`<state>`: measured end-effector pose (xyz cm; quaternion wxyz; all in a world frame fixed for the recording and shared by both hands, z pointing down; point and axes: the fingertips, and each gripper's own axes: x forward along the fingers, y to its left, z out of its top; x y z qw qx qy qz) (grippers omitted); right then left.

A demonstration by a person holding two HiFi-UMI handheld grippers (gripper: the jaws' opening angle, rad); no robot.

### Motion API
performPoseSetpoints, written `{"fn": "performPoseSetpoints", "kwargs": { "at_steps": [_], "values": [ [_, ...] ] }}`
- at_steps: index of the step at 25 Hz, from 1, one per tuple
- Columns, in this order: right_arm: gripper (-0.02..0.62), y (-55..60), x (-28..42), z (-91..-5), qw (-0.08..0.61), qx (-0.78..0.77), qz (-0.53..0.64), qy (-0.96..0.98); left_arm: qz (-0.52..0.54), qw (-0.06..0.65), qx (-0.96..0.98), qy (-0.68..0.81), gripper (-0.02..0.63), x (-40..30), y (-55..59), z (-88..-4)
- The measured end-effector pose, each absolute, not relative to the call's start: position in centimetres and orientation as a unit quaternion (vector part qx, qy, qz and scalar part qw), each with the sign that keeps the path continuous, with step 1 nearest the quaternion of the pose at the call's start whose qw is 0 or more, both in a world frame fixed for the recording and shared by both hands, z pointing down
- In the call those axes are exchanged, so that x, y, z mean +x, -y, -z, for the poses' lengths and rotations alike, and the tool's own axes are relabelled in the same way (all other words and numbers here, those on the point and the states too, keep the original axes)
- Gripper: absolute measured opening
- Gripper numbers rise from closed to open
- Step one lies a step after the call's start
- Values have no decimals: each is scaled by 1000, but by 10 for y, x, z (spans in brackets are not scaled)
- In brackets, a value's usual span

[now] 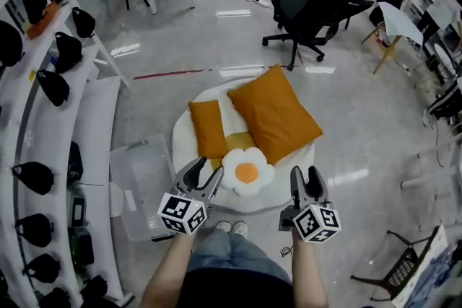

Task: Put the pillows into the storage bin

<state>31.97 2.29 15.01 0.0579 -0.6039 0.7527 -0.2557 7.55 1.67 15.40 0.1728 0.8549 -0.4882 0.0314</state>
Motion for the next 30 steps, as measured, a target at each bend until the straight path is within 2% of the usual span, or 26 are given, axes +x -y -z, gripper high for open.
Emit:
{"fn": "performPoseSetpoints", "kwargs": {
  "at_steps": [8,13,18,24,30],
  "values": [
    [229,19,327,-172,48,-623,268,-733,-80,190,857,473,207,78,35,-183],
    [229,51,335,-227,15,-626,286,-725,-110,209,853,465,209,89,73,-236],
    [229,90,335,-331,-22,-604,318,-731,-133,245,843,461,215,98,112,-334],
    [229,106,341,-491,-95,-582,338,-734,-169,287,821,463,226,105,131,-491],
    [229,106,340,-639,-131,-570,368,-723,-210,321,803,455,235,100,136,-642]
  ]
}}
